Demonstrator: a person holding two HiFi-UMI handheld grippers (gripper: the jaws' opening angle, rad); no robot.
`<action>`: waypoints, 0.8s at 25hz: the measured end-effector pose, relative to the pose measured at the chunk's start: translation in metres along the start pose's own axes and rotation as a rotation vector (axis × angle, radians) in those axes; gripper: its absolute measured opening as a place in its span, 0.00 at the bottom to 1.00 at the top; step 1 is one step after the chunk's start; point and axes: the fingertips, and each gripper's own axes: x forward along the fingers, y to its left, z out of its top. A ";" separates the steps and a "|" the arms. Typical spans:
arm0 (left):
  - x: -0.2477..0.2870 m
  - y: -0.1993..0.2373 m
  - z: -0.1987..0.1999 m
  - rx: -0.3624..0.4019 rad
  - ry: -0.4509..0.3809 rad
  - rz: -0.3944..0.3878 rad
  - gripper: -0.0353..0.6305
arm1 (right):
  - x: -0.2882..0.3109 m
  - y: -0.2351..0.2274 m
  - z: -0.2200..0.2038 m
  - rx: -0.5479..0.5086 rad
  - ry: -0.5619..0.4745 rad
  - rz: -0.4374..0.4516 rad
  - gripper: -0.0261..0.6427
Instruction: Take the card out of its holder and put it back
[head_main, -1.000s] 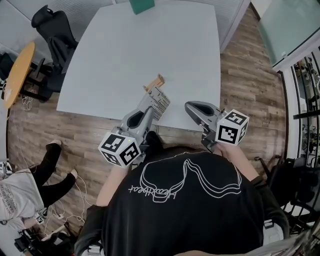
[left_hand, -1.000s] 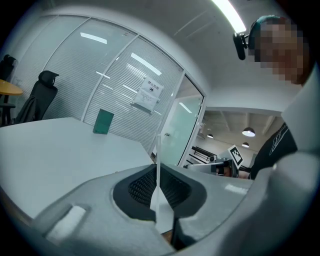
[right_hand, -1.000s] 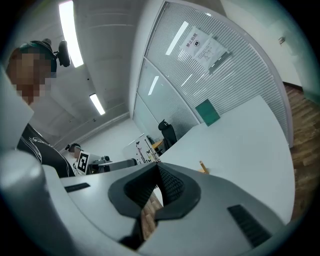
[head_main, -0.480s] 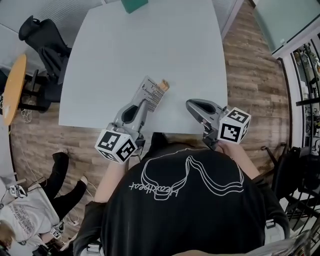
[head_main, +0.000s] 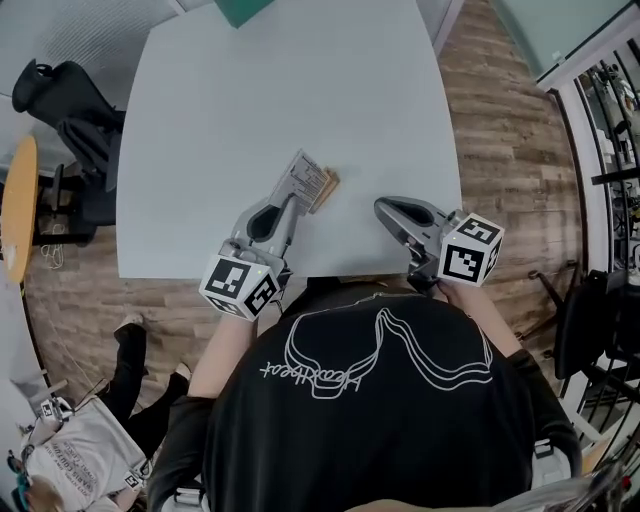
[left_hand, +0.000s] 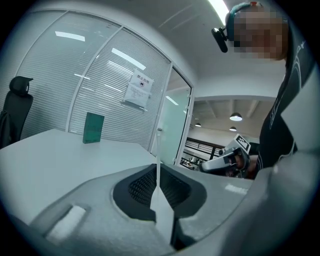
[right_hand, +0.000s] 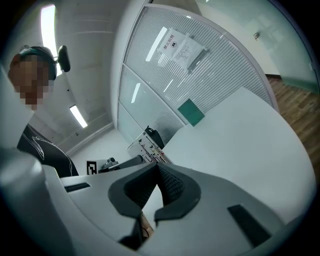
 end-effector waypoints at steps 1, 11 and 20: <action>0.004 0.003 -0.002 0.005 0.005 -0.003 0.09 | 0.001 -0.003 0.000 0.004 0.001 -0.007 0.05; 0.027 0.029 -0.028 0.014 0.068 -0.045 0.09 | 0.013 -0.022 -0.008 0.062 0.013 -0.047 0.05; 0.035 0.035 -0.040 -0.010 0.082 -0.059 0.09 | 0.014 -0.033 -0.014 0.101 0.026 -0.061 0.05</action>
